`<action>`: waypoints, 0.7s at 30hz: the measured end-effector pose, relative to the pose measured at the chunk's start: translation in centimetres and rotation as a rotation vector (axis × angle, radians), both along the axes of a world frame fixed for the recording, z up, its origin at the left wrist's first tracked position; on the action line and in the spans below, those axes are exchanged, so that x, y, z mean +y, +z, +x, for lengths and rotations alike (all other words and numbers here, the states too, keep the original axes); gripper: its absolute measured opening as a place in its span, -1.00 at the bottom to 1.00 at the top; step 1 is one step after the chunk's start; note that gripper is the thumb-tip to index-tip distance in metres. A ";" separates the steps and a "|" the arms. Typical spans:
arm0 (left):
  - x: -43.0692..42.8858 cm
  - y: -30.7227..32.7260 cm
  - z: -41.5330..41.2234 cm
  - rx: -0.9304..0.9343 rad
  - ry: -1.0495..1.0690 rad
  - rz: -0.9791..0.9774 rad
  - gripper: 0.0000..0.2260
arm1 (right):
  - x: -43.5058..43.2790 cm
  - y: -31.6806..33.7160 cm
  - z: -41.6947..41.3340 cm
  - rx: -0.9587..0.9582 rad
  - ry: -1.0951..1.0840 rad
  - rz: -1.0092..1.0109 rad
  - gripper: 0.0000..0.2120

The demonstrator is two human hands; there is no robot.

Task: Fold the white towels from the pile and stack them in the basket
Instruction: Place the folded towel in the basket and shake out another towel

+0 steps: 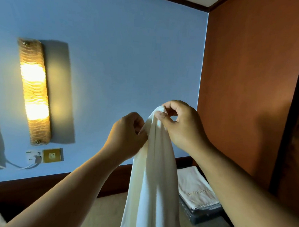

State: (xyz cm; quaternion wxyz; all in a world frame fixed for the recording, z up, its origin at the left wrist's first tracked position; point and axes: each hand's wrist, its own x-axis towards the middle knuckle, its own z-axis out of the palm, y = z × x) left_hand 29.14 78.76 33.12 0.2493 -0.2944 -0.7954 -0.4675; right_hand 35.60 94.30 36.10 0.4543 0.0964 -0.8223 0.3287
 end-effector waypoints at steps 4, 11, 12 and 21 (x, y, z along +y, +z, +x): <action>-2.1 -4.9 -2.7 -0.093 0.159 -0.170 -0.73 | -1.3 0.4 0.6 -0.042 0.035 0.007 -0.87; -11.7 -15.9 -5.3 -0.424 0.440 -0.200 -0.94 | -1.5 -2.6 -0.7 -0.199 -0.072 -0.133 -0.86; -12.8 -16.7 -5.1 -0.431 0.455 -0.202 -0.93 | -1.7 -3.8 -1.0 -0.280 -0.083 -0.108 -0.86; -17.3 -16.3 3.5 -0.323 -0.029 0.025 -0.94 | -14.5 -12.3 0.8 -0.516 0.216 0.025 -0.90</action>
